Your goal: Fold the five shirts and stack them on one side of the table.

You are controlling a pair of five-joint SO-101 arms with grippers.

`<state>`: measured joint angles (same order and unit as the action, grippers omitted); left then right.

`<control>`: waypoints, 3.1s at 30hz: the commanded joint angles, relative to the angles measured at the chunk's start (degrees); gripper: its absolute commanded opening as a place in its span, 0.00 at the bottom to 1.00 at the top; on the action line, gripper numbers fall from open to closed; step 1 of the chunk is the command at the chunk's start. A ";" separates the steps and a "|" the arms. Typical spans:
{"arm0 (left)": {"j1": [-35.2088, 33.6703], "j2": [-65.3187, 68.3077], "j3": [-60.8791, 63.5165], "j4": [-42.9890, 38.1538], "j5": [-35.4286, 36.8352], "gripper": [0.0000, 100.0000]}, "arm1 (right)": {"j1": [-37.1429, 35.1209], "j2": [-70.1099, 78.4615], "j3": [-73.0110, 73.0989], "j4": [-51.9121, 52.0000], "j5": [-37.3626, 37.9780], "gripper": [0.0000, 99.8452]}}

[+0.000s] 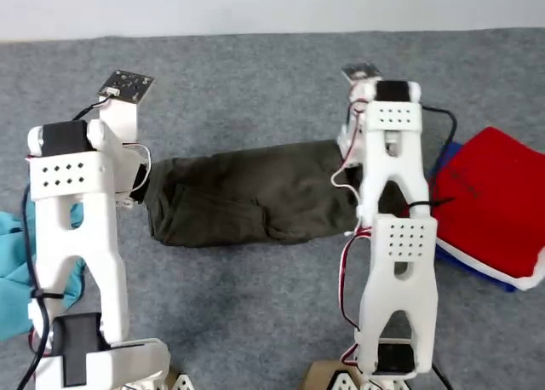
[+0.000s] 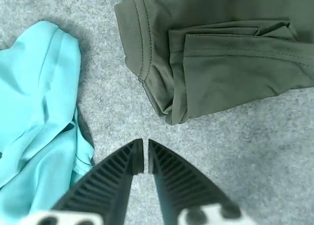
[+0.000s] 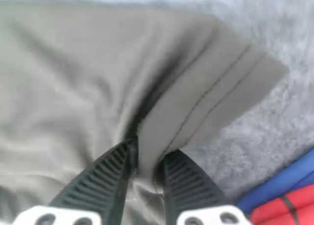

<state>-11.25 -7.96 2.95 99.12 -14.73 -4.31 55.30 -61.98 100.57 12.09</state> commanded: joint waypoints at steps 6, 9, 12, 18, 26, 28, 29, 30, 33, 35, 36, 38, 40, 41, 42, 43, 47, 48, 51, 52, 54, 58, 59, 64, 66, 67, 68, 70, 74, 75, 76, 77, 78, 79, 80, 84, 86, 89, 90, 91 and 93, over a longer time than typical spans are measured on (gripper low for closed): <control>-2.02 -9.05 -0.22 1.41 -1.05 0.02 | -10.68 -12.53 -1.23 2.33 0.62 0.01; -5.98 -11.08 -0.22 1.41 -1.41 0.02 | -14.73 -14.73 -1.23 2.33 0.62 0.01; -11.25 -12.75 -0.13 1.41 -1.49 0.02 | -18.95 -16.40 -1.23 2.24 0.62 0.01; -16.97 -15.91 5.23 1.23 -5.63 0.02 | -26.95 -17.98 -1.49 0.92 0.62 0.01; -17.05 -25.49 19.56 -3.78 -6.86 0.02 | -33.71 -17.45 -1.23 -5.67 3.34 0.01; -17.05 -28.48 22.37 -4.66 -6.86 0.02 | -34.86 -17.45 -1.23 -6.81 3.34 0.01; -17.05 -29.89 23.78 -4.84 -6.86 0.02 | -35.47 -17.36 -1.23 -7.25 3.34 0.01; -17.05 -31.03 25.10 -4.84 -6.86 0.02 | -36.00 -17.19 -1.23 -7.78 3.34 0.01; -17.05 -33.93 28.79 -4.84 -6.86 0.02 | -37.76 -15.25 -1.49 -8.84 3.43 0.01; -17.05 -35.34 30.81 -4.84 -7.38 0.02 | -38.64 -13.85 -1.49 -9.19 3.43 0.01; -17.05 -35.87 31.60 -4.75 -8.00 0.02 | -38.90 -13.23 -1.49 -9.19 3.43 0.01; -17.05 -36.84 32.84 -4.57 -8.53 0.02 | -39.43 -12.35 -1.49 -9.19 4.40 0.03; -17.05 -37.80 33.63 -4.48 -8.79 0.02 | -40.04 -12.09 -1.49 -8.75 5.19 0.10; -17.05 -38.24 33.98 -4.48 -8.79 0.02 | -40.40 -12.18 -1.49 -8.66 4.92 0.15; -17.41 -38.59 34.24 -4.40 -8.79 0.02 | -40.92 -12.53 -1.49 -8.57 4.40 0.19; -18.11 -38.77 34.59 -4.40 -8.79 0.02 | -41.54 -13.32 -1.58 -8.57 3.78 0.23; -21.01 -38.86 35.03 -4.48 -8.79 0.02 | -43.74 -18.77 -1.58 -8.57 3.69 0.25; -21.71 -38.86 35.03 -4.48 -8.79 0.02 | -43.74 -20.18 -1.58 -8.57 3.52 0.25; -23.03 -39.03 35.03 -4.48 -10.55 0.02 | -42.42 -23.60 -1.49 -7.16 3.69 0.25; -23.47 -39.12 35.03 -4.40 -10.99 0.02 | -41.10 -24.40 -1.23 -6.20 3.69 0.25; -24.35 -39.12 34.95 -4.40 -11.16 0.02 | -37.76 -24.48 -1.23 -3.56 3.78 0.21; -25.76 -39.12 34.95 -3.69 -11.60 0.02 | -29.41 -21.41 -1.23 -0.66 5.80 0.05; -25.76 -39.12 34.95 -3.60 -12.04 0.02 | -27.65 -20.26 -1.32 -0.31 8.00 0.02; -25.76 -39.12 34.95 -3.60 -12.31 0.02 | -23.52 -14.64 -1.41 1.19 10.64 0.13; -25.76 -39.12 34.95 -3.60 -12.31 0.02 | -23.52 -13.23 -1.49 0.66 8.44 0.21; -25.76 -39.12 34.95 -3.60 -12.31 0.02 | -23.52 -12.62 -1.58 0.13 6.33 0.24; -25.76 -39.12 34.95 -3.60 -12.31 0.02 | -23.69 -12.18 -1.58 -0.75 4.57 0.26; -25.76 -39.12 34.95 -3.60 -12.31 0.02 | -24.57 -11.12 -1.58 -2.07 2.90 0.27; -25.76 -39.12 34.95 -3.52 -12.31 0.02 | -26.68 -8.66 -1.49 -3.82 2.46 0.27; -25.76 -39.12 34.95 -3.43 -12.31 0.02 | -27.21 -8.04 -1.49 -4.18 2.46 0.27; -25.76 -39.12 34.95 -2.99 -12.31 0.02 | -27.56 -7.43 -1.49 -4.44 2.46 0.27; -25.76 -39.12 34.95 -2.73 -12.31 0.02 | -27.91 -6.81 -1.49 -4.79 2.46 0.27; -25.76 -39.21 34.95 -2.46 -12.22 0.02 | -28.26 -6.29 -1.49 -5.05 2.46 0.27; -25.76 -39.21 34.95 -2.29 -12.22 0.02 | -28.62 -5.85 -1.49 -5.14 2.46 0.27; -25.76 -39.21 34.95 -2.02 -12.22 0.02 | -28.97 -5.58 -1.49 -5.23 2.46 0.27; -25.76 -39.21 34.95 -2.02 -12.22 0.02 | -30.02 -4.70 -1.49 -6.29 2.46 0.27; -25.76 -39.21 34.95 -2.02 -12.22 0.02 | -29.85 -3.74 -1.49 -7.34 2.46 0.27; -25.76 -39.21 34.95 -2.02 -12.22 0.02 | -29.49 -1.98 -1.49 -8.04 2.46 0.27; -25.76 -39.21 34.95 -2.02 -12.22 0.02 | -29.58 -1.36 -1.49 -8.04 2.46 0.27; -25.76 -39.21 34.95 -2.11 -12.22 0.02 | -29.76 -0.92 -1.49 -8.13 2.46 0.27; -25.76 -39.21 34.95 -2.20 -12.13 0.02 | -30.11 0.13 -1.49 -8.57 2.46 0.27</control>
<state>-36.66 -45.76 38.11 96.75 -26.59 -34.02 55.56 -61.89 93.27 15.16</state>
